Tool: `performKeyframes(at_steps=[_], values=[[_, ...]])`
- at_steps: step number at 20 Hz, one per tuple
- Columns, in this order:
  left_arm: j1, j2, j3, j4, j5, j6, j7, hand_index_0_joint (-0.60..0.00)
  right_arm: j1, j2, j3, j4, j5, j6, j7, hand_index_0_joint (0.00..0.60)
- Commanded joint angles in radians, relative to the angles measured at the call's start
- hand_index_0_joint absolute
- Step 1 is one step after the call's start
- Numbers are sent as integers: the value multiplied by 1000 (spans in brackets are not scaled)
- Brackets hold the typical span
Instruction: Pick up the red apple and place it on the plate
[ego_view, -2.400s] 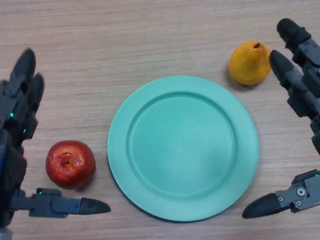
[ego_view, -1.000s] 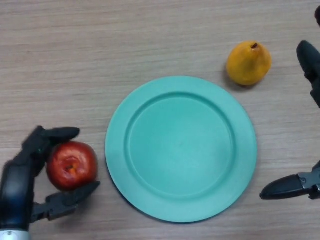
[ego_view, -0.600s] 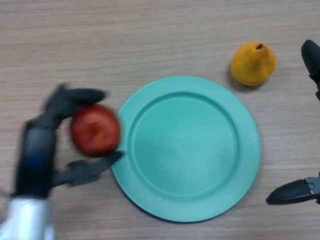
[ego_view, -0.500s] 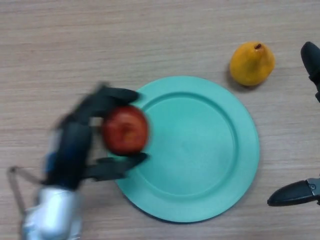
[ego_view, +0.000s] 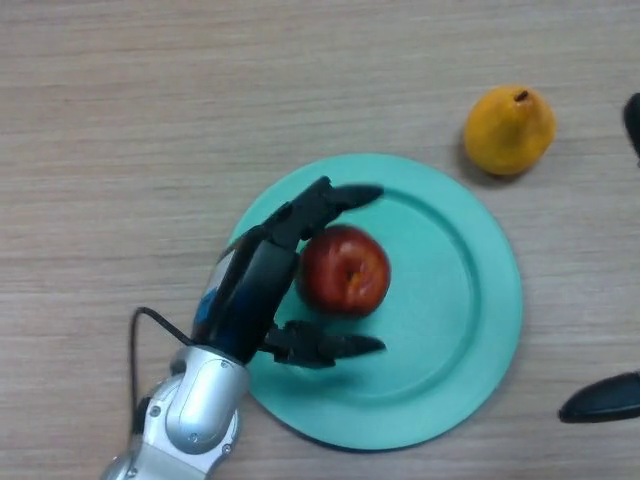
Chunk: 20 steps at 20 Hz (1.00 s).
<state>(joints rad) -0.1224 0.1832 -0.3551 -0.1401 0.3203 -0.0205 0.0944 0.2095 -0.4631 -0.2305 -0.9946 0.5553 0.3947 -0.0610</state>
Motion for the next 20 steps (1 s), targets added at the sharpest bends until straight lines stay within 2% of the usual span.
performKeyframes(at_steps=[1, 3, 5, 6, 9, 11, 13, 15, 17, 18, 19, 20], values=[[-32, 7, -6, -14, 9, -103, 4, 0, 2, -4, -82, -53, -37, -148, 26, 0], [-41, 7, -4, 24, -25, -101, -5, 0, 0, 7, -77, -53, -66, -137, 38, 0], [-39, 7, 2, -1, -51, -65, -16, 0, -4, -3, -72, -53, -80, -131, 33, 0], [-37, 7, 9, -29, -56, -46, -17, 0, -3, -16, -68, -53, -79, -131, 25, 0], [-24, 7, 64, -224, -58, 79, -48, 0, -17, -90, -56, -53, -61, -131, -27, 0], [-14, 7, 107, -331, 2, 96, -76, 0, -29, -113, -69, -53, -42, -121, -33, 0], [-10, 7, 186, -437, 22, 119, -132, 0, -52, -116, -67, -53, -44, -96, -25, 0], [-9, 10, 289, -568, -48, 191, -215, 0, -68, -137, -72, -53, -13, -80, -36, 0], [-20, 30, 409, -721, -241, 367, -297, 0, -80, -160, -59, -53, 28, -92, -72, 0], [-33, 51, 476, -761, -343, 447, -310, 0, -84, -171, -55, -53, 42, -97, -84, 0], [-37, 70, 552, -796, -446, 496, -311, 0, -96, -173, -47, -53, 44, -95, -89, 0], [-31, 89, 604, -792, -514, 469, -297, 0, -103, -161, -43, -53, 32, -97, -78, 0]])
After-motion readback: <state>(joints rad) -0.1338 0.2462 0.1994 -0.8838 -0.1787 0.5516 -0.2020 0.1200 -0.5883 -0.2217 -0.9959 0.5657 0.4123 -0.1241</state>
